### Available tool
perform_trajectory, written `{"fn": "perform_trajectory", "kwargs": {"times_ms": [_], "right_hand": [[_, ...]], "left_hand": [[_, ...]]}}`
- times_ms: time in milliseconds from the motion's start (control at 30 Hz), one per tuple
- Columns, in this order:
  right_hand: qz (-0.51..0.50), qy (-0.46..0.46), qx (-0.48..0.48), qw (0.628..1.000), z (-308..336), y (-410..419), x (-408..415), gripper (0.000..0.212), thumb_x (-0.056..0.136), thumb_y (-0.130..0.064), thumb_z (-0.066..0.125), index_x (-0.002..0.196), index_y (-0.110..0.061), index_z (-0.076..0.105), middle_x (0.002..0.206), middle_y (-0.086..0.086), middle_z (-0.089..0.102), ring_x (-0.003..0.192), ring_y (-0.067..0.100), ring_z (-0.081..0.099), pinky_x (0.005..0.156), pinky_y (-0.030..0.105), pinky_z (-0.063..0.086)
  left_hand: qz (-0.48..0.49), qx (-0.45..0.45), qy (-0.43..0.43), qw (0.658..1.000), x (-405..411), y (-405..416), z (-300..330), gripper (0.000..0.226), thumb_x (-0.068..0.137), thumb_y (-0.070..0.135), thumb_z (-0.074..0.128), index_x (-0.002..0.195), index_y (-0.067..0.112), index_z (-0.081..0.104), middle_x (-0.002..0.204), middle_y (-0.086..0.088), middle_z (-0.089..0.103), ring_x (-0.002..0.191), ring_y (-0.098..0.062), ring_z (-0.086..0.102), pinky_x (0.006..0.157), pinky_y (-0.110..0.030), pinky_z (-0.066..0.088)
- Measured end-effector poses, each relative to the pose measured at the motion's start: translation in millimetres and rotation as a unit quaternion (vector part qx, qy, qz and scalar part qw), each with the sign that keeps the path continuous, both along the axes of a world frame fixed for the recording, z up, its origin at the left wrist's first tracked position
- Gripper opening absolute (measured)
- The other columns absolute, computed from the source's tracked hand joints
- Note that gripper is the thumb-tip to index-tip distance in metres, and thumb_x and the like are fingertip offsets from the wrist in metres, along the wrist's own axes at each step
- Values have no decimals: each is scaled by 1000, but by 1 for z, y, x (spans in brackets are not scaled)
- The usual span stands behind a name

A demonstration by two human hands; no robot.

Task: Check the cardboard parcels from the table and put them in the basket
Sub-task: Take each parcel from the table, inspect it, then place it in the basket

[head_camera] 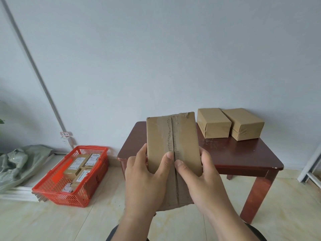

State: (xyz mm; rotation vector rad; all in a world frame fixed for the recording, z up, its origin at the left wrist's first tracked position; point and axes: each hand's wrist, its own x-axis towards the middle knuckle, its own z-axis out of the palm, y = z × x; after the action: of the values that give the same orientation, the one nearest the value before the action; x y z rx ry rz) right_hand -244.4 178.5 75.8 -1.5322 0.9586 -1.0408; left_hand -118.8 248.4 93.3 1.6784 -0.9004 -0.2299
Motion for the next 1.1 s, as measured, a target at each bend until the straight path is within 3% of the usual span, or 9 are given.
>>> {"fn": "perform_trajectory", "kwargs": {"times_ms": [200, 333, 433, 500, 667, 833, 933, 1033, 1100], "right_hand": [[-59, 24, 5, 998, 2, -8, 5, 40, 83, -67, 73, 114, -47, 57, 110, -20, 72, 102, 2, 69, 88, 39, 58], [-54, 32, -4, 998, -2, -4, 5, 44, 81, -73, 71, 114, -47, 55, 110, -19, 72, 100, 0, 69, 86, 37, 59], [-41, 32, -11, 999, -6, 2, 4, 46, 79, -73, 71, 114, -49, 55, 110, -18, 73, 98, -1, 69, 83, 34, 59], [-38, 33, -13, 999, -7, 6, 4, 42, 81, -67, 75, 113, -49, 55, 109, -19, 72, 97, 0, 69, 82, 33, 59], [-49, 23, -2, 999, 3, 6, 5, 38, 84, -52, 80, 105, -36, 52, 99, -13, 73, 85, -4, 67, 73, 29, 52], [-47, 17, 4, 999, 16, -3, 5, 41, 87, -57, 75, 105, -31, 50, 98, -13, 71, 81, -9, 64, 67, 24, 47], [-36, 15, -15, 999, 8, -1, 4, 42, 87, -60, 73, 118, -42, 52, 110, -18, 72, 91, -11, 65, 79, 27, 54], [-24, 5, -40, 999, 1, 6, 5, 71, 82, -70, 69, 146, -58, 41, 140, -25, 62, 125, -3, 62, 105, 38, 53], [-24, -10, -43, 999, 1, 7, 5, 75, 78, -69, 68, 147, -61, 41, 143, -24, 61, 129, 2, 61, 107, 40, 52]], "left_hand": [[-11, -3, 15, 1000, -6, 2, -8, 61, 79, 67, 70, 136, 55, 52, 122, 33, 55, 126, 2, 53, 102, -31, 48], [-15, 11, 47, 999, -5, 4, -8, 54, 82, 55, 75, 131, 50, 52, 112, 32, 67, 103, 16, 61, 83, -19, 50], [2, 12, 50, 999, -1, 1, -4, 42, 83, 57, 75, 118, 47, 55, 107, 28, 68, 94, 15, 63, 75, -20, 49], [13, 15, 53, 998, 2, -1, -1, 39, 82, 64, 73, 111, 47, 54, 106, 25, 69, 92, 13, 64, 73, -21, 49], [11, 12, 64, 998, -3, 0, -5, 50, 80, 70, 69, 121, 44, 55, 109, 23, 68, 94, 9, 64, 74, -21, 49], [-6, 15, 80, 997, -9, 3, -12, 48, 84, 61, 74, 124, 49, 52, 112, 27, 67, 98, 14, 63, 78, -22, 52], [0, 5, 80, 997, -6, 4, -7, 41, 83, 57, 76, 116, 43, 56, 106, 24, 69, 94, 12, 64, 73, -19, 48], [23, -6, 66, 997, -3, 2, 0, 36, 82, 63, 73, 104, 38, 58, 97, 20, 70, 88, 6, 65, 68, -21, 45], [33, -6, 56, 998, -3, 0, 3, 37, 81, 68, 71, 98, 39, 57, 96, 19, 69, 89, 2, 65, 69, -25, 46]]}}
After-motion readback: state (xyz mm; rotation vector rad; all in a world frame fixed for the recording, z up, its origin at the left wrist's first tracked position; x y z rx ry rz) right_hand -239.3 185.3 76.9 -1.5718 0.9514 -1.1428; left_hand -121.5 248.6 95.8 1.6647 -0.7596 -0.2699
